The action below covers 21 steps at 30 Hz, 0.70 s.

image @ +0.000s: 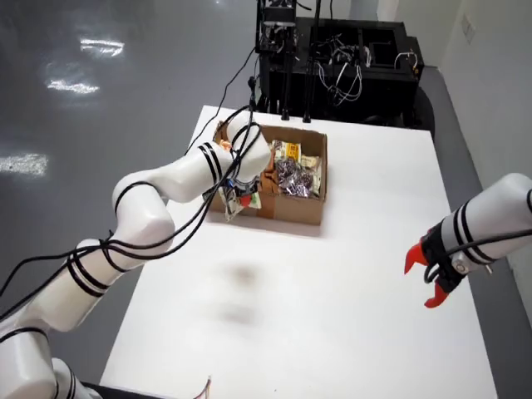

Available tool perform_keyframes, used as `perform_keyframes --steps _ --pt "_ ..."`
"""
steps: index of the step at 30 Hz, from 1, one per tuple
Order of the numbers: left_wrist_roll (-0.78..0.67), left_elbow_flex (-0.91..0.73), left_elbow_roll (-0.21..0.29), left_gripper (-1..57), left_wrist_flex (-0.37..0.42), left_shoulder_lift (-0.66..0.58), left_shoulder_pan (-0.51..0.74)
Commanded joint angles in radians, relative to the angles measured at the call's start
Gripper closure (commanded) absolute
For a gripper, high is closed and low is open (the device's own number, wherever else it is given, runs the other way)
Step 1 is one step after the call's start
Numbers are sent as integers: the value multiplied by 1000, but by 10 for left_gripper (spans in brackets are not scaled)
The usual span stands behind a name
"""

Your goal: Grasp a snack and put it in the bin.

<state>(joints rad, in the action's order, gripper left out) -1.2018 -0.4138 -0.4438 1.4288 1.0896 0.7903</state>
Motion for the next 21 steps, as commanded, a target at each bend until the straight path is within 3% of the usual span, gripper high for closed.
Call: perform_keyframes --steps 1,9,21 --pt "138 140 -5 570 -2 71 -11" --pt "359 464 -9 570 -3 240 -44" --pt "601 744 -13 570 -53 380 -101"
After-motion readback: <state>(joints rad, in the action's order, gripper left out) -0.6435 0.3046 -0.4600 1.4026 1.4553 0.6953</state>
